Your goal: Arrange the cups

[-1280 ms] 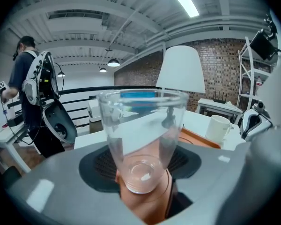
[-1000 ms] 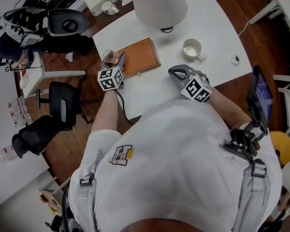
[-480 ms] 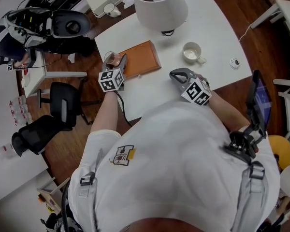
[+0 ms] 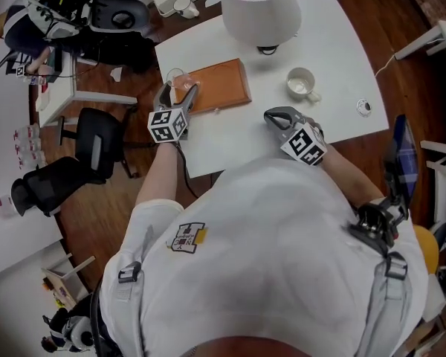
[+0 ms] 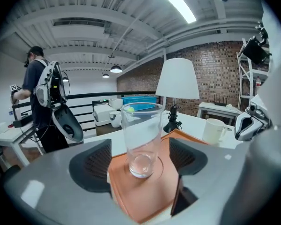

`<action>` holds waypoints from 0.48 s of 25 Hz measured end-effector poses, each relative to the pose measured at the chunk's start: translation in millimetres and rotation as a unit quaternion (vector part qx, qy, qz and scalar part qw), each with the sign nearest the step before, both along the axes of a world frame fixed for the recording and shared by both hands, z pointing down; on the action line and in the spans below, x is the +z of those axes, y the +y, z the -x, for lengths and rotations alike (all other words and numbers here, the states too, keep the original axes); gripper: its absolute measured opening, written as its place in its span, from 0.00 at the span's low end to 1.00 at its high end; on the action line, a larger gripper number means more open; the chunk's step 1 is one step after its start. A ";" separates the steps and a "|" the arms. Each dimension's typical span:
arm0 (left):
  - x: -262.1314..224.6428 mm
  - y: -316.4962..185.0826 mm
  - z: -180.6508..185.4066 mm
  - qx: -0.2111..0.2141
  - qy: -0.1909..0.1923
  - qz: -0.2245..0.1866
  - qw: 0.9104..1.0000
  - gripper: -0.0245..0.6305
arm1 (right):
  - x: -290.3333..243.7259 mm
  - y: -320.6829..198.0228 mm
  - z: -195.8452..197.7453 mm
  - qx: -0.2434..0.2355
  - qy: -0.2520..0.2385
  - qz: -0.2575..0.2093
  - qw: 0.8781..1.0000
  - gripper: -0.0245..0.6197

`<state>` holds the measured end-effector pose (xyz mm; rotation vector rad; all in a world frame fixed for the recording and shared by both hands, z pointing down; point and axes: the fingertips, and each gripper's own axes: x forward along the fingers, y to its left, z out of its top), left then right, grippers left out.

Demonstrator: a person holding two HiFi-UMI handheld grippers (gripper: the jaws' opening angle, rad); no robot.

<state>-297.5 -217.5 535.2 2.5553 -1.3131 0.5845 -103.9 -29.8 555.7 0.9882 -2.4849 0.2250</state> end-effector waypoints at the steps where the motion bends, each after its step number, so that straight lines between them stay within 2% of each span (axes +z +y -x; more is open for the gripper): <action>1: -1.0 5.8 4.5 -0.007 -0.001 -0.001 1.000 0.63 | -0.1 1.2 0.2 -0.005 0.000 -0.001 1.000 0.04; 3: -2.6 19.9 14.4 -0.026 -0.004 -0.002 1.000 0.61 | -0.4 5.0 1.0 -0.013 -0.001 -0.001 1.000 0.04; 5: -3.8 35.5 24.1 -0.047 -0.010 -0.003 0.999 0.36 | 0.3 9.8 1.5 -0.022 -0.002 -0.002 1.000 0.04; 6: -4.5 42.7 26.9 -0.056 -0.013 -0.004 0.998 0.30 | 1.1 11.9 1.1 -0.025 -0.002 -0.002 1.000 0.04; 7: -5.3 49.4 27.9 -0.064 -0.014 -0.005 0.998 0.19 | 1.8 13.8 0.2 -0.029 -0.002 -0.001 1.000 0.04; 9: -7.7 62.8 25.5 -0.074 -0.014 -0.009 0.997 0.08 | 2.7 17.3 -2.2 -0.034 -0.003 0.002 0.999 0.04; 10: -8.8 69.7 22.3 -0.076 -0.012 -0.010 0.997 0.04 | 2.9 19.3 -3.3 -0.037 -0.004 0.004 0.999 0.04; 12: -10.6 84.2 11.0 -0.071 -0.003 -0.007 0.997 0.04 | 3.6 23.2 -5.7 -0.043 -0.003 0.006 0.999 0.04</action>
